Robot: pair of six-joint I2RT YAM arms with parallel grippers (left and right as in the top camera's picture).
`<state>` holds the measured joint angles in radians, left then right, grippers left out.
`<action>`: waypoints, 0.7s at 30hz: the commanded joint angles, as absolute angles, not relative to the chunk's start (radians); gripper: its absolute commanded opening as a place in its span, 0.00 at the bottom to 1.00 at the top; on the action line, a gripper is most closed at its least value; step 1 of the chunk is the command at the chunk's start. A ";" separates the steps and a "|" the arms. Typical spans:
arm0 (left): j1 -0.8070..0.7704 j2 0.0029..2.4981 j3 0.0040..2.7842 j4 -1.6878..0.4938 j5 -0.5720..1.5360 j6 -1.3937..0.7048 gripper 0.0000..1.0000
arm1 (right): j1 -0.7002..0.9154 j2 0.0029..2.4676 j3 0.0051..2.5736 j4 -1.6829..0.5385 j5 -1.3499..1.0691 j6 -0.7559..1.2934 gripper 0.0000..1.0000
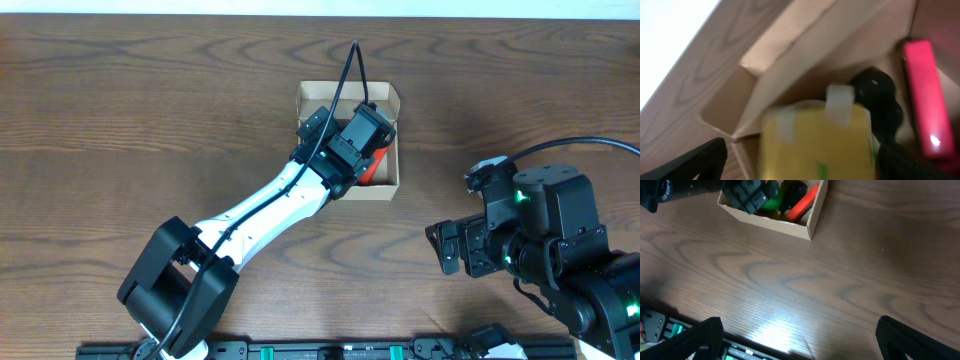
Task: Pack container
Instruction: 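Insert the yellow sticky-note pad into the box and release it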
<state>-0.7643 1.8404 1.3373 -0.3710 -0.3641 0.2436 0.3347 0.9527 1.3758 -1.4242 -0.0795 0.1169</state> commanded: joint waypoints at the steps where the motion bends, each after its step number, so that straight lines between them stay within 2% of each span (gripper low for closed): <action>1: -0.767 1.830 1.359 -0.387 -0.321 0.247 0.95 | 0.328 0.947 1.376 -1.426 -0.086 0.107 0.99; 13: -0.765 1.779 1.402 -0.409 -0.322 0.208 0.95 | 0.328 0.947 1.376 -1.426 -0.086 0.107 0.99; 21: -0.737 1.670 1.524 -0.587 -0.233 0.126 0.97 | 0.328 0.947 1.376 -1.426 -0.086 0.107 0.99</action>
